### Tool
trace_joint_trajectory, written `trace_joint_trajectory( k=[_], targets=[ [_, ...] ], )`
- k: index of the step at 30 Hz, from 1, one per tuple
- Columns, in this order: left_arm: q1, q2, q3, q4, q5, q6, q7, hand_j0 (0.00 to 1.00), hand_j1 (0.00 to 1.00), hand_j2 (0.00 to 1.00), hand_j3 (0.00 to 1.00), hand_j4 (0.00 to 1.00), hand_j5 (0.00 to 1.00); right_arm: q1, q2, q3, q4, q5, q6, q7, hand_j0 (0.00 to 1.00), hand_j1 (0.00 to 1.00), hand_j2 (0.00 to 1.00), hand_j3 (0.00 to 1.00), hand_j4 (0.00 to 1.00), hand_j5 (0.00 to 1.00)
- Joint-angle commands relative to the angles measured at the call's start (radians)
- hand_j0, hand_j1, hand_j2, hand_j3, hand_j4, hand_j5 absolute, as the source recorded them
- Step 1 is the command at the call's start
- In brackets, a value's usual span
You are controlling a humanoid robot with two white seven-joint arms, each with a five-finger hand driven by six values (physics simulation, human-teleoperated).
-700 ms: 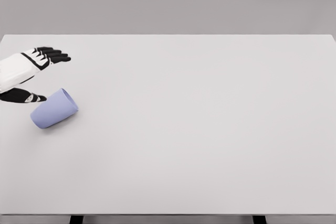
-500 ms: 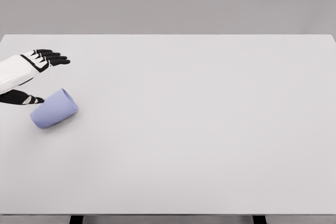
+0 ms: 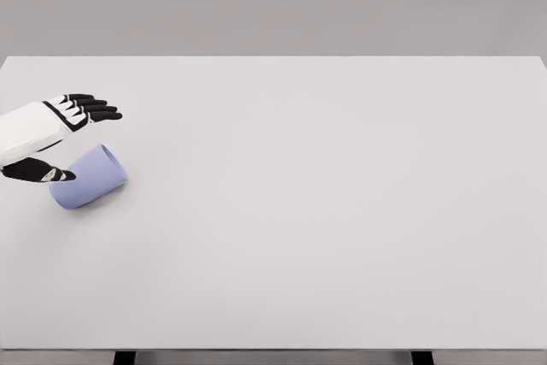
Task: Flip the cup with left arm and place it on the table
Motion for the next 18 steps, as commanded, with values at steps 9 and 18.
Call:
trace_joint_trajectory(
  k=[9,18],
  targets=[
    [0.003,0.002,-0.01,-0.033,0.107,0.001,0.008,1.0,1.0,1.0,1.0,1.0,1.0,0.0,0.0,0.0,0.0,0.0,0.0,0.001,1.0,1.0,1.0,1.0,1.0,1.0],
    [0.054,0.037,-0.067,-0.171,0.355,0.051,-0.001,1.0,1.0,1.0,1.0,1.0,1.0,0.0,0.0,0.0,0.0,0.0,0.0,0.001,1.0,1.0,1.0,1.0,1.0,1.0]
  ],
)
